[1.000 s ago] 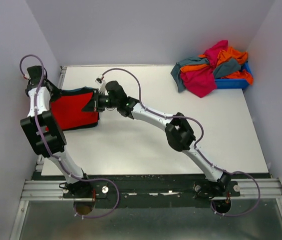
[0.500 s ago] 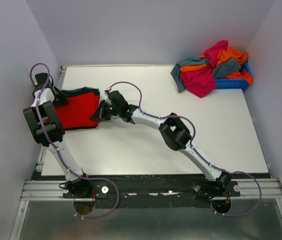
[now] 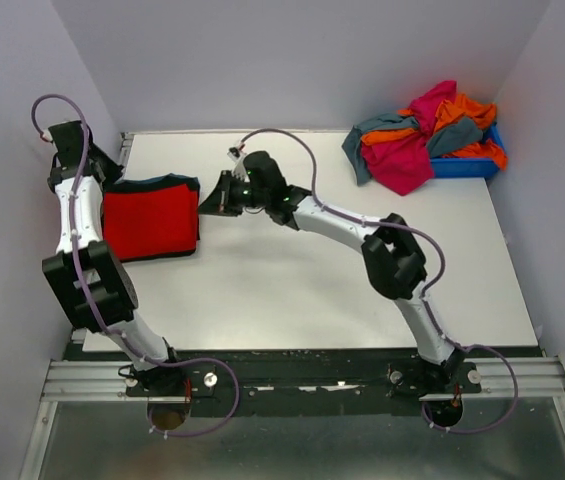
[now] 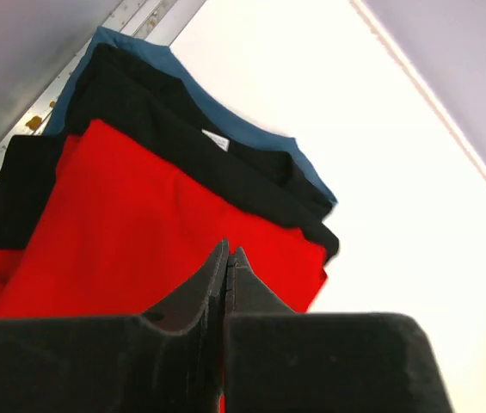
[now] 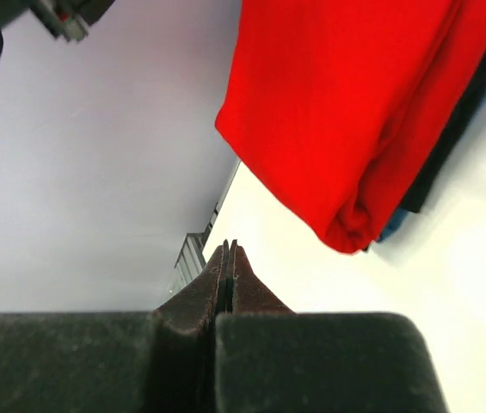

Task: Fold and stack the t-shirts
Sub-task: Put the neatly folded tshirt into the corner of the board with both arms

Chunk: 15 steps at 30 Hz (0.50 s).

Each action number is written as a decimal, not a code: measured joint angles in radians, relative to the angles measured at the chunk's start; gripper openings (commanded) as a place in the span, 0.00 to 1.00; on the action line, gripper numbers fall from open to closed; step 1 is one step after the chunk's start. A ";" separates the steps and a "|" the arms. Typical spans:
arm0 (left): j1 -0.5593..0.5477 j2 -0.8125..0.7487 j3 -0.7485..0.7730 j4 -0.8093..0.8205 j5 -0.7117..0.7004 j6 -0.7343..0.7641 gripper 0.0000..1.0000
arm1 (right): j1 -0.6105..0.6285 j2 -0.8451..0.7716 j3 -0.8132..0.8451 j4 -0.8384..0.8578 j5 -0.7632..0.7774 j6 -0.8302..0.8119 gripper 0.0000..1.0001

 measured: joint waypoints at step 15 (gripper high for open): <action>-0.163 -0.487 -0.737 0.213 0.150 -0.208 0.00 | -0.171 -0.453 -0.641 0.207 -0.038 -0.055 0.01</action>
